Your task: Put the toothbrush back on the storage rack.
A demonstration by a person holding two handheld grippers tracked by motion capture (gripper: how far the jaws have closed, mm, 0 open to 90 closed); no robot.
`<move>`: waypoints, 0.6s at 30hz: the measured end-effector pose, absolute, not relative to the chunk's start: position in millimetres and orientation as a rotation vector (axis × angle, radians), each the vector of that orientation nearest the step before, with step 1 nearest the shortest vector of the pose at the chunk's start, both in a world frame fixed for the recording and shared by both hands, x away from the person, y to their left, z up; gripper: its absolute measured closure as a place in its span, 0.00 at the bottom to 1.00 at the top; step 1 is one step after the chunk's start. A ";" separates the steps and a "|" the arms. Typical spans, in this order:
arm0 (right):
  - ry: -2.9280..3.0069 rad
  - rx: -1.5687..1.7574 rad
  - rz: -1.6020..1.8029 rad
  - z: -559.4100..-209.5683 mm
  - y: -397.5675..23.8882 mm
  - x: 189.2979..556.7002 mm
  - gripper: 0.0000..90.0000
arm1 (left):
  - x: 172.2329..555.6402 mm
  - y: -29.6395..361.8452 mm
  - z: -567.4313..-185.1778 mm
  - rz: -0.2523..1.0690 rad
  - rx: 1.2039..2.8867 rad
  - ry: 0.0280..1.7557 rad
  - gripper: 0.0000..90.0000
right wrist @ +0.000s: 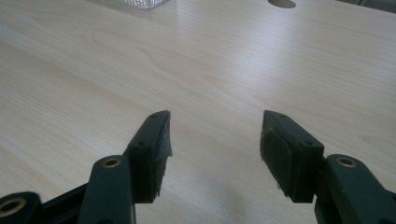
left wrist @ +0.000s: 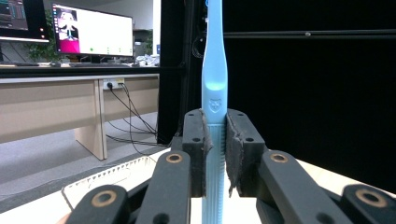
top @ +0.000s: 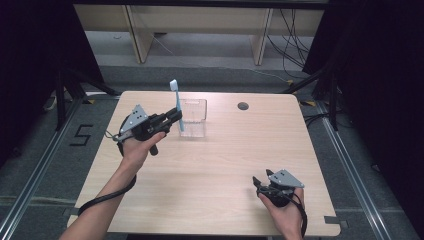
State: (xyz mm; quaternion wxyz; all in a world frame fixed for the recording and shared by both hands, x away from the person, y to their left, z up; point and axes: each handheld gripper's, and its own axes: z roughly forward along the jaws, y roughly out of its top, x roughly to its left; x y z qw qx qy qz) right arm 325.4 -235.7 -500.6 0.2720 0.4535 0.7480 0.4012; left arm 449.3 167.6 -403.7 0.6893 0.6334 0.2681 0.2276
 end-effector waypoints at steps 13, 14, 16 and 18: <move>1.986 1.175 1.093 -500.9 -238.1 325.6 0.49 | 462.1 166.1 -401.4 0.526 1.402 0.613 0.87; 1.986 1.166 1.093 -501.0 -238.4 326.0 0.49 | 463.5 166.0 -400.7 0.526 1.400 0.613 0.87; 1.983 1.177 1.094 -500.8 -238.1 325.5 0.49 | 465.3 165.9 -399.8 0.530 1.402 0.613 0.87; 1.983 1.177 1.094 -500.7 -238.2 325.6 0.49 | 466.8 165.5 -399.3 0.531 1.401 0.611 0.87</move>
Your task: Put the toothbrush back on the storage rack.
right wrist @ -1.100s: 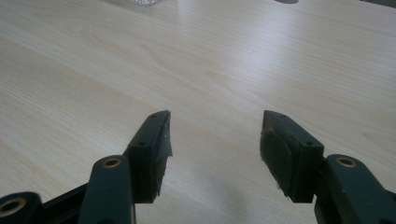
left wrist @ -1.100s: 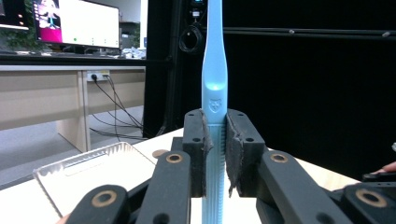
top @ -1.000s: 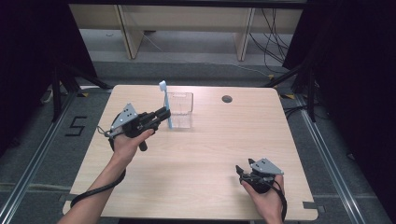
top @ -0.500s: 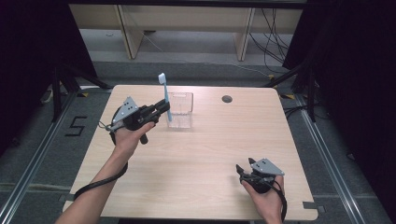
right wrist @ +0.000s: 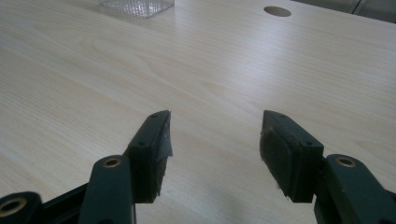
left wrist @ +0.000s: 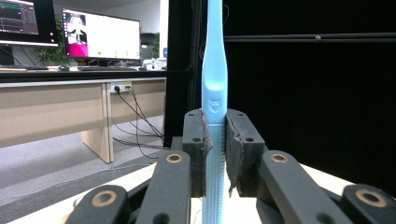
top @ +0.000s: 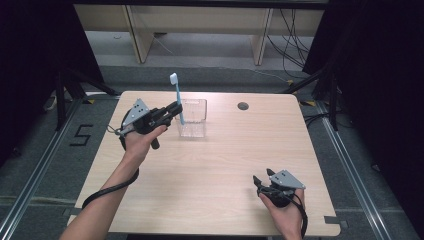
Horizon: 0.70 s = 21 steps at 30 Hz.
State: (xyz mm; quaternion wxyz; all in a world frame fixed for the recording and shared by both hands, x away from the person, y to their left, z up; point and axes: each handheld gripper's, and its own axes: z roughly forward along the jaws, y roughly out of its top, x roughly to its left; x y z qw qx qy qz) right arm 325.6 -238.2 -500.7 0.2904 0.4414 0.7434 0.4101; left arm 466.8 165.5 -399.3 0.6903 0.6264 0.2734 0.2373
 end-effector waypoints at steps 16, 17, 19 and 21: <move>1.982 1.224 1.107 -500.6 -236.0 323.7 0.49 | 485.5 168.3 -400.1 0.576 1.416 0.639 0.87; 1.982 1.224 1.107 -500.6 -236.0 323.7 0.49 | 485.5 168.3 -400.1 0.576 1.416 0.639 0.87; 1.973 1.170 1.096 -500.8 -238.2 326.0 0.49 | 488.7 168.5 -400.8 0.581 1.418 0.646 0.87; 1.973 1.169 1.096 -500.7 -238.3 326.1 0.49 | 491.0 168.8 -401.2 0.585 1.420 0.649 0.87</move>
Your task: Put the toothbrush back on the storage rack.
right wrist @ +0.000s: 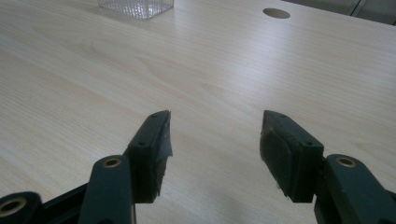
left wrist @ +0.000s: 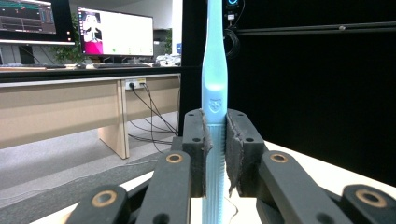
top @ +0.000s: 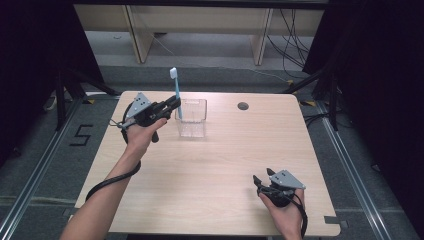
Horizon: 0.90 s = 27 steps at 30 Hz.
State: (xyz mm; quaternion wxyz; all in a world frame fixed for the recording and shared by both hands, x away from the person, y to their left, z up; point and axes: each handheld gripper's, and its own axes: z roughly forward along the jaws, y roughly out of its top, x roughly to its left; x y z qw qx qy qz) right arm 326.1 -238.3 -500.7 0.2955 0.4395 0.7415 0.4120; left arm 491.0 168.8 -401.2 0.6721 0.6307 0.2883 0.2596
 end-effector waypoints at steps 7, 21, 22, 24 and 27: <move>1.975 1.176 1.098 -501.0 -237.9 326.0 0.49 | 497.9 169.4 -403.4 0.592 1.420 0.663 0.87; 1.976 1.199 1.112 -500.7 -238.4 324.8 0.49 | 509.0 170.1 -410.0 0.605 1.424 0.684 0.87; 1.974 1.204 1.113 -500.7 -238.3 324.6 0.49 | 510.0 170.5 -410.7 0.607 1.426 0.683 0.87; 1.973 1.208 1.113 -500.7 -238.5 324.4 0.49 | 511.6 171.2 -412.3 0.613 1.428 0.686 0.87; 1.973 1.209 1.114 -500.5 -238.7 324.4 0.49 | 513.1 172.0 -414.6 0.621 1.428 0.694 0.87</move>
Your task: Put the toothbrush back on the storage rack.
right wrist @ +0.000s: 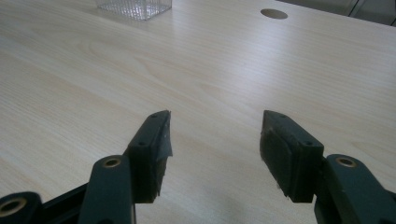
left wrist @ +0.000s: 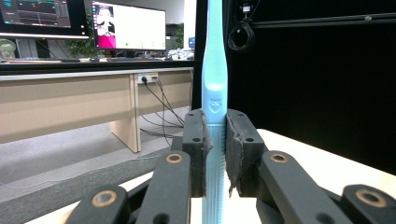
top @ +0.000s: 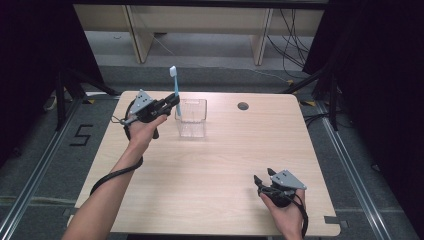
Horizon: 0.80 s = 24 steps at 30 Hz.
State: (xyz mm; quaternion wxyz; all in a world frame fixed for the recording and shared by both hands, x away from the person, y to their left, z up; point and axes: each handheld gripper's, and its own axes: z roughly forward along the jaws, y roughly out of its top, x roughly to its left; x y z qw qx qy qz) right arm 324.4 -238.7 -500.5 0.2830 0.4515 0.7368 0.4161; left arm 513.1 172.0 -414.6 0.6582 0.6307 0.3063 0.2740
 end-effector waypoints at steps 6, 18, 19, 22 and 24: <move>1.973 1.209 1.112 -500.4 -238.4 324.3 0.49 | 516.0 174.3 -417.5 0.629 1.423 0.704 0.87; 1.972 1.224 1.114 -500.2 -237.1 323.2 0.49 | 520.6 175.5 -422.1 0.638 1.426 0.715 0.87; 1.975 1.197 1.113 -500.3 -238.7 324.8 0.49 | 520.8 175.4 -422.4 0.639 1.426 0.716 0.87; 1.975 1.196 1.113 -500.2 -238.7 324.8 0.49 | 521.5 175.5 -423.3 0.639 1.430 0.716 0.87; 1.976 1.197 1.113 -500.2 -238.7 324.6 0.49 | 521.7 175.4 -423.9 0.639 1.430 0.719 0.87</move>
